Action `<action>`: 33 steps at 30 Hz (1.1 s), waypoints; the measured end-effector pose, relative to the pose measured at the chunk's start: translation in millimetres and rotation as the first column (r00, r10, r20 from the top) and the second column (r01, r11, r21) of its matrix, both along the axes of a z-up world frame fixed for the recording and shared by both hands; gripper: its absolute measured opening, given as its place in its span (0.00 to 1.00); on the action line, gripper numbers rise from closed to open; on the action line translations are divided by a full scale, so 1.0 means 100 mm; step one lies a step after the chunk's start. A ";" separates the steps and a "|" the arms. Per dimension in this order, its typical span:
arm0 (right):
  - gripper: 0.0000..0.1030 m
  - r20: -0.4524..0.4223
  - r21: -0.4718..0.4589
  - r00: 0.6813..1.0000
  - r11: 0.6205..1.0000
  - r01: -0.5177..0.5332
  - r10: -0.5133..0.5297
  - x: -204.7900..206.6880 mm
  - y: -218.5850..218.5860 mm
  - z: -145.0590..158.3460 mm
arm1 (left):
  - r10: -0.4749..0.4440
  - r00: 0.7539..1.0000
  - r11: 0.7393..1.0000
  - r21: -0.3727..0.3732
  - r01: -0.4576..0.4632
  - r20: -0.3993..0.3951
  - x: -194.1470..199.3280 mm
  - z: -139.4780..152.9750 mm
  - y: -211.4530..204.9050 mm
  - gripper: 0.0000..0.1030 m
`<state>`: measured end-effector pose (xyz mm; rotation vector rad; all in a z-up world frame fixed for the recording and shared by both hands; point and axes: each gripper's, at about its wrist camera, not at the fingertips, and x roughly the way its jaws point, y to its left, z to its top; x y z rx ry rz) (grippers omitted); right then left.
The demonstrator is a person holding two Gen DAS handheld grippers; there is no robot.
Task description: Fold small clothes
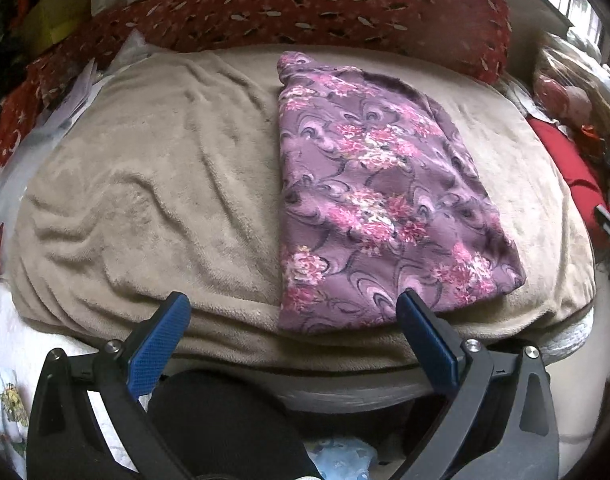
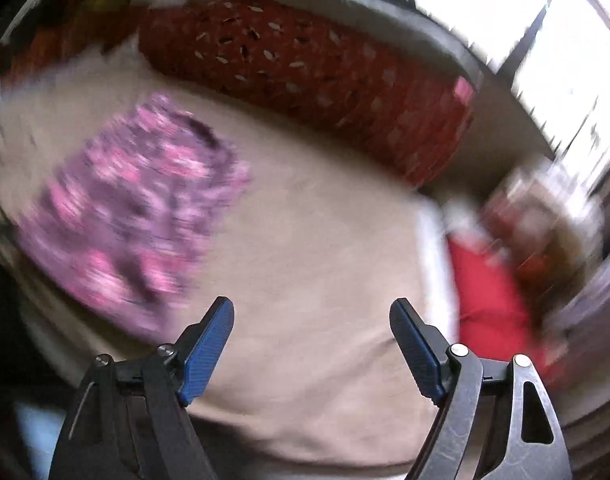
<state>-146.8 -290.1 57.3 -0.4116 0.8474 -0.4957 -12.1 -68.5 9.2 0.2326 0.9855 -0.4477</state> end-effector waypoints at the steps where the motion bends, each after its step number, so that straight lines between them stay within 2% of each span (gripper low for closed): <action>1: 0.80 -0.013 -0.117 1.000 0.993 -0.009 0.008 -0.01 0.02 -0.01 | 0.005 1.000 1.000 -0.002 -0.005 -0.001 0.00 0.00 0.00 1.00; 2: 0.82 -0.032 -0.243 0.999 0.970 -0.023 0.015 -0.04 0.05 -0.05 | 0.010 1.000 1.000 -0.004 -0.010 -0.001 -0.01 0.01 0.00 1.00; 3: 0.82 -0.046 -0.307 0.999 0.951 -0.036 0.023 -0.06 0.07 -0.09 | 0.014 1.000 1.000 -0.005 -0.014 0.000 -0.02 0.01 -0.01 1.00; 4: 0.83 -0.059 -0.330 0.998 0.943 -0.048 0.031 -0.09 0.08 -0.14 | 0.016 1.000 1.000 -0.006 -0.016 0.000 -0.02 0.01 -0.03 1.00; 5: 0.83 -0.064 -0.301 0.997 0.952 -0.054 0.036 -0.11 0.08 -0.16 | 0.016 1.000 1.000 -0.010 -0.016 -0.001 -0.04 0.01 -0.04 1.00; 7: 0.83 -0.059 -0.102 0.997 0.993 -0.055 0.049 -0.15 0.07 -0.24 | 0.015 1.000 1.000 -0.011 -0.015 -0.002 -0.05 0.01 -0.07 1.00; 8: 0.83 -0.051 -0.026 0.998 0.998 -0.049 0.047 -0.15 0.07 -0.26 | 0.012 1.000 1.000 -0.009 -0.012 -0.001 -0.08 0.01 -0.09 1.00; 9: 0.83 -0.039 0.104 0.998 0.994 -0.037 0.041 -0.16 0.05 -0.31 | 0.011 1.000 1.000 -0.005 -0.011 0.000 -0.10 0.02 -0.11 1.00; 10: 0.83 -0.024 0.227 0.999 0.974 -0.025 0.031 -0.16 0.03 -0.36 | 0.009 1.000 1.000 -0.003 -0.009 0.002 -0.12 0.02 -0.13 1.00; 11: 0.83 -0.005 0.358 1.000 0.934 -0.011 0.014 -0.17 0.02 -0.41 | 0.006 1.000 1.000 -0.002 -0.006 0.004 -0.13 0.03 -0.14 1.00; 13: 0.83 0.027 0.519 0.999 0.855 0.004 -0.020 -0.17 0.00 -0.46 | 0.000 1.000 1.000 -0.003 0.000 0.006 -0.17 0.04 -0.15 1.00; 15: 0.83 0.054 0.612 0.997 0.791 0.010 -0.054 -0.16 -0.01 -0.47 | 0.000 1.000 1.000 -0.008 0.000 0.006 -0.19 0.06 -0.15 1.00; 16: 0.83 0.066 0.633 0.995 0.774 0.013 -0.071 -0.16 0.02 -0.46 | 0.001 1.000 1.000 -0.011 0.000 0.005 -0.20 0.06 -0.15 1.00; 18: 0.83 0.087 0.637 0.992 0.771 0.012 -0.087 -0.16 0.06 -0.41 | 0.001 1.000 1.000 -0.015 -0.001 0.003 -0.22 0.06 -0.14 1.00; 21: 0.83 0.116 0.595 0.989 0.804 0.005 -0.091 -0.16 0.08 -0.29 | -0.001 1.000 1.000 -0.016 0.001 0.006 -0.23 0.07 -0.15 1.00; 26: 0.83 0.130 0.548 0.987 0.836 0.007 -0.093 -0.22 0.07 -0.22 | -0.005 1.000 1.000 -0.018 0.005 0.010 -0.27 0.07 -0.18 1.00; 33: 0.83 0.135 0.536 0.985 0.844 0.020 -0.109 -0.25 0.06 -0.22 | -0.012 0.998 1.000 0.002 0.012 0.069 -0.36 0.12 -0.20 1.00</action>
